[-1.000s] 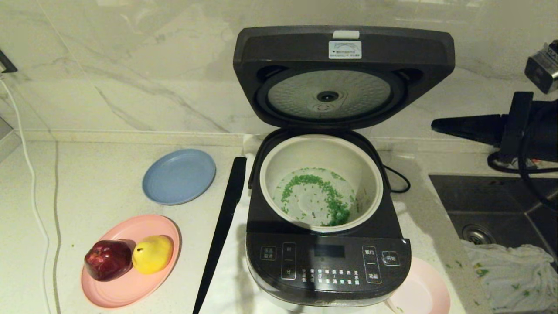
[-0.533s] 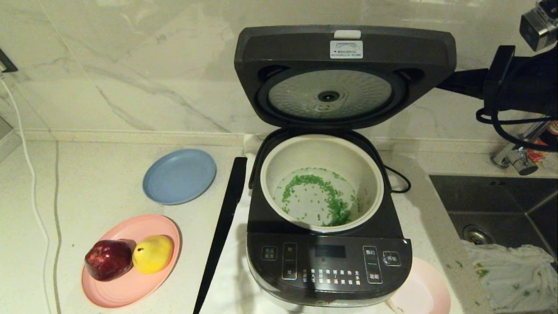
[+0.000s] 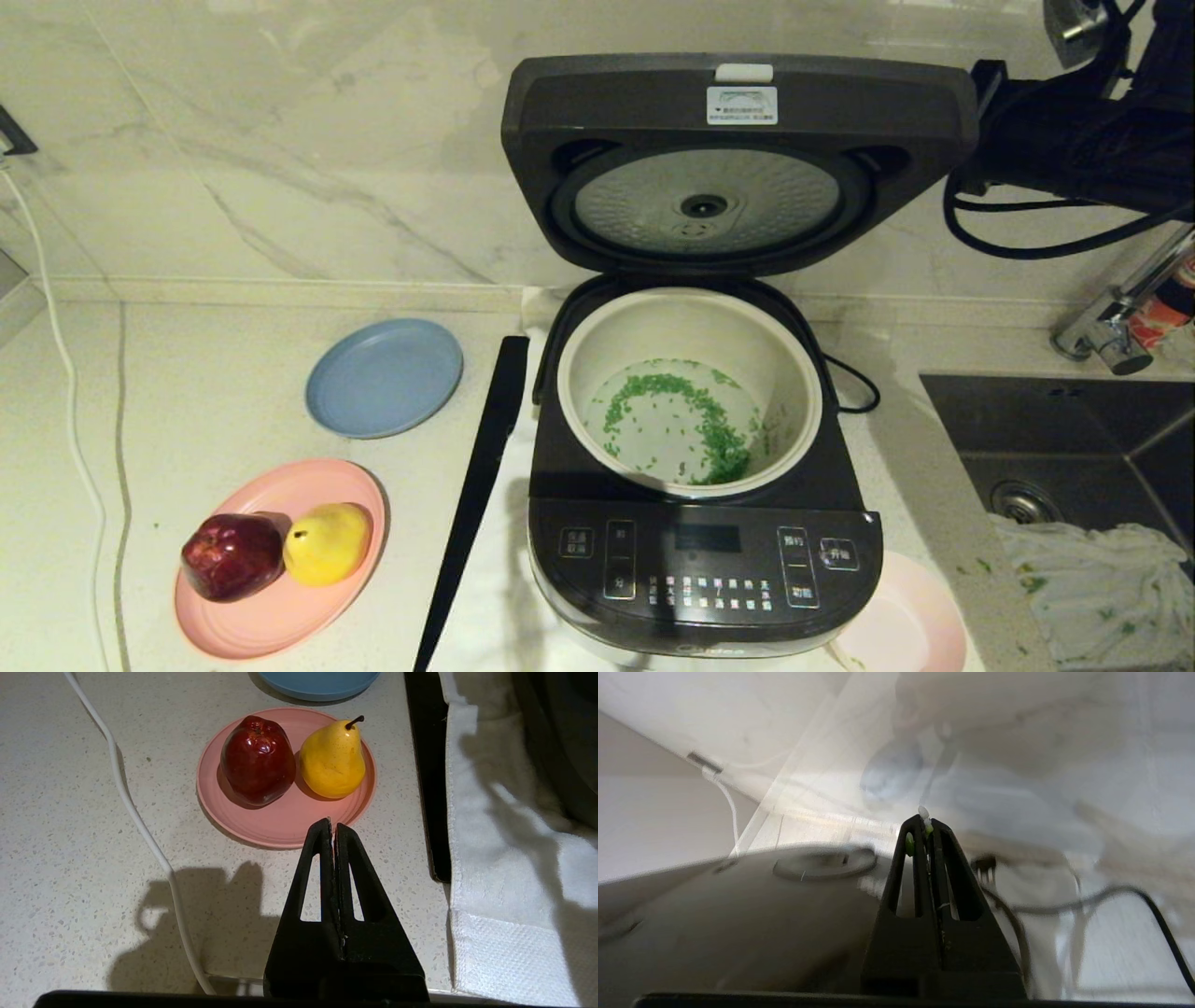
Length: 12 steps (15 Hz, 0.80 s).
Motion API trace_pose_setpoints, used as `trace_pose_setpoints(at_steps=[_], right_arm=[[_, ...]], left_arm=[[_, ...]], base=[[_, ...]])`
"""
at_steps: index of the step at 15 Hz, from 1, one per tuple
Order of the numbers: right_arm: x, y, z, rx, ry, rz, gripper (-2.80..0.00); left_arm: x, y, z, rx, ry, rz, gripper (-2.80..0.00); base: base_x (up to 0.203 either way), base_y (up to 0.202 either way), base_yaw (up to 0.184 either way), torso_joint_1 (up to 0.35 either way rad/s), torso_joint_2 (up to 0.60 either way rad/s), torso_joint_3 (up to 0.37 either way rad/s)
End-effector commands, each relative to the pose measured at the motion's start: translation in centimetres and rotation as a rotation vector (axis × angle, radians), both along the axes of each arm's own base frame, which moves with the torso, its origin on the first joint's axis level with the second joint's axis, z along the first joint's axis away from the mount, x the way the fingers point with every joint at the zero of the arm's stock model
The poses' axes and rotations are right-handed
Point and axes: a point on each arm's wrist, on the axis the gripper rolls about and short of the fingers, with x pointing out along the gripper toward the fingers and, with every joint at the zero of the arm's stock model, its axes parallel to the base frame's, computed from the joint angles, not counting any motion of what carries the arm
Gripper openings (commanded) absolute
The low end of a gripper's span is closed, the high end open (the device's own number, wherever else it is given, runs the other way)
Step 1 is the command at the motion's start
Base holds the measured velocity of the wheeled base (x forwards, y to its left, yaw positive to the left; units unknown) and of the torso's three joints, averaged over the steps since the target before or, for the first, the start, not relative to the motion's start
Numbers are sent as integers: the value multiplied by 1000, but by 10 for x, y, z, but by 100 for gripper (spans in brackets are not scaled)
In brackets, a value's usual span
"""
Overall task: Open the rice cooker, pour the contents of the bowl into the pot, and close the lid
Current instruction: Close the rice cooker
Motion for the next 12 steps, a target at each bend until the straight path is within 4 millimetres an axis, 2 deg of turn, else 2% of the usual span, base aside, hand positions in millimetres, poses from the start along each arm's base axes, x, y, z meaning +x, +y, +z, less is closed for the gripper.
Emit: trace_pose_setpoints(at_steps=[1,6,9,12], right_arm=[[16,12,-8,5,-1,9,-280],[8,20,0,9,-25,39,-280],[-11,23,3,6,-10,64,-280],[-33,22,-4,-7,30,123,-280]], left_arm=[[0,0,0,0,-1,0,-280],[0,0,0,0,-1,0,-280],[0,0,0,0,-1,0,-280],[0,0,0,0,-1,0,-280]], base=[[0,0,0,0,0,0],[0,0,0,0,0,0],[0,0,0,0,0,0],[0,0,0,0,0,0]])
